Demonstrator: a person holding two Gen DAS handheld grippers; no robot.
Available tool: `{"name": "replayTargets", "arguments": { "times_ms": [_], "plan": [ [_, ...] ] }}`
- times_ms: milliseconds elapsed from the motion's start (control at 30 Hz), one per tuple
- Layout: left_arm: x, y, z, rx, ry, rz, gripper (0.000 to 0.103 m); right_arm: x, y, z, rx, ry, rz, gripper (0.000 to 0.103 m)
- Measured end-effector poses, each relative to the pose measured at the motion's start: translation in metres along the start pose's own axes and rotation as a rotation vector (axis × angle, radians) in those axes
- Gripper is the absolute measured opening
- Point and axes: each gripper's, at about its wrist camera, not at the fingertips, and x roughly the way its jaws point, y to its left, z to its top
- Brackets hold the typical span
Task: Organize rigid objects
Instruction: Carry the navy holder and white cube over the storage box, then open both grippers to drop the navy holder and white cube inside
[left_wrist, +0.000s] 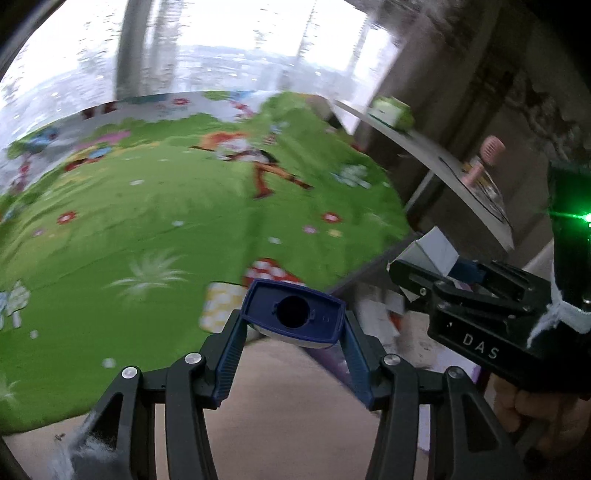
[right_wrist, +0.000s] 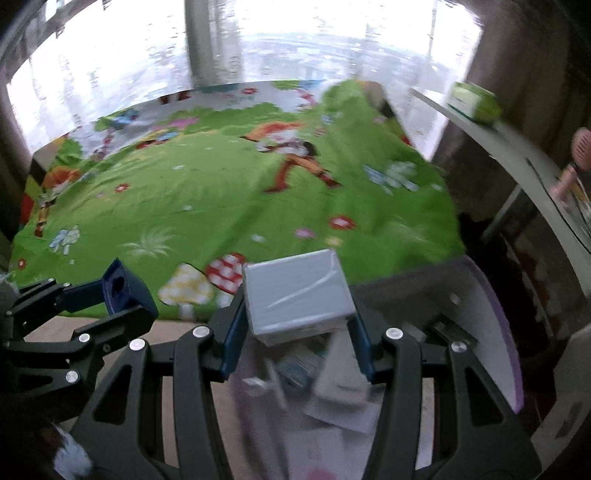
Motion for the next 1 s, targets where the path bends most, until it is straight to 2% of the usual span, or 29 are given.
{"name": "replayTargets", "arguments": {
  "times_ms": [300, 700, 733, 867, 1000],
  "plan": [
    [0.032, -0.065, 0.000, 0.101, 0.072, -0.063, 0.052, -0.020, -0.065, -0.032, 0.104, 0.005, -0.091, 0.054],
    [0.062, -0.110, 0.004, 0.151, 0.120, -0.108, 0.054, -0.025, -0.124, -0.055, 0.214, 0.018, -0.166, 0.054],
    [0.062, -0.112, 0.004, 0.154, 0.121, -0.113, 0.056, -0.025, -0.126, -0.056, 0.218, 0.018, -0.170, 0.054],
    [0.063, -0.118, 0.004, 0.170, 0.118, -0.107, 0.078, -0.026, -0.134, -0.062, 0.237, 0.023, -0.187, 0.054],
    [0.063, -0.124, 0.002, 0.196, 0.120, -0.046, 0.088, -0.028, -0.137, -0.066, 0.249, 0.029, -0.196, 0.058]
  ]
}}
